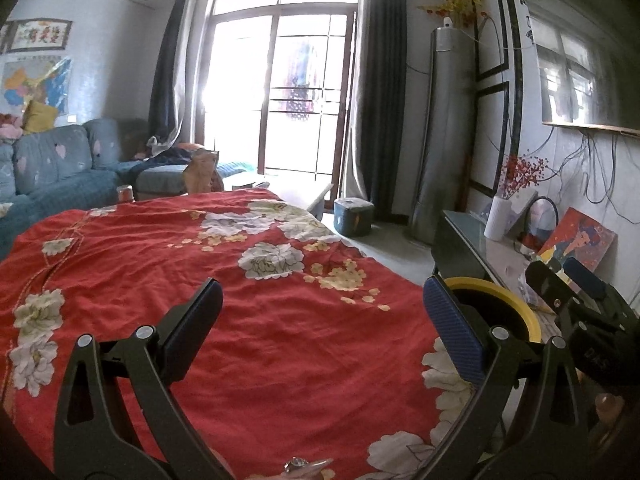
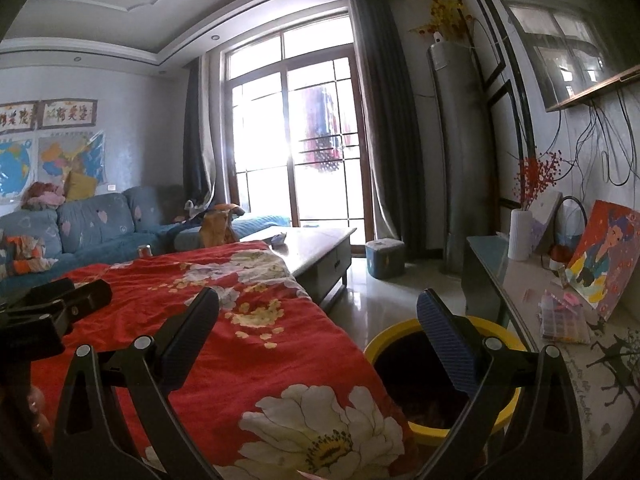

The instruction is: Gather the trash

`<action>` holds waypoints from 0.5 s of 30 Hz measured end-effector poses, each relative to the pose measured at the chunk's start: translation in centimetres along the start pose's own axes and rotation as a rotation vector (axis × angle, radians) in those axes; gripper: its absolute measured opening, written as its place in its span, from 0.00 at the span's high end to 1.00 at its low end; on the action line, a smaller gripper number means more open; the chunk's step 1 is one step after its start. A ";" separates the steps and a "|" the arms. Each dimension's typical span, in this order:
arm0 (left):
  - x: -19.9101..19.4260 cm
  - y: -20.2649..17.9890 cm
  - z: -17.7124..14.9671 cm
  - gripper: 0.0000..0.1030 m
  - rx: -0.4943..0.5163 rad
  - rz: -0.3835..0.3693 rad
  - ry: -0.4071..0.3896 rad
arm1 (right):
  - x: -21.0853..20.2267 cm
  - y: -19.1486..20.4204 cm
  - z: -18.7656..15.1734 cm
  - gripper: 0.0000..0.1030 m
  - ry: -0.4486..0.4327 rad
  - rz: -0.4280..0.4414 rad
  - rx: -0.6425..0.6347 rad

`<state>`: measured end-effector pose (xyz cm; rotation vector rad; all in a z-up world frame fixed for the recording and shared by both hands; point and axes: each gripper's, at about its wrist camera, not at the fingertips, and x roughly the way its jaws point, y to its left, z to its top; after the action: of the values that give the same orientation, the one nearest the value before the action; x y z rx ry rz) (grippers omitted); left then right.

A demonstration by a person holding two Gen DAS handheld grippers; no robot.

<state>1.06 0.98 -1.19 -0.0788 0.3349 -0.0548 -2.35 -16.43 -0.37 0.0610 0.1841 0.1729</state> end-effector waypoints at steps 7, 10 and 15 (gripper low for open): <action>0.1 0.0 0.0 0.11 0.002 0.001 0.000 | 0.0 0.0 0.0 0.06 0.001 -0.001 0.001; 0.1 -0.1 0.0 0.11 0.002 0.001 0.000 | 0.0 0.0 -0.1 0.06 0.001 -0.001 0.002; 0.1 -0.1 0.1 0.11 0.002 0.000 0.002 | 0.1 -0.2 -0.2 0.06 0.004 -0.001 0.004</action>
<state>1.14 0.86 -1.16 -0.0771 0.3370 -0.0549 -2.31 -16.56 -0.62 0.0644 0.1886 0.1720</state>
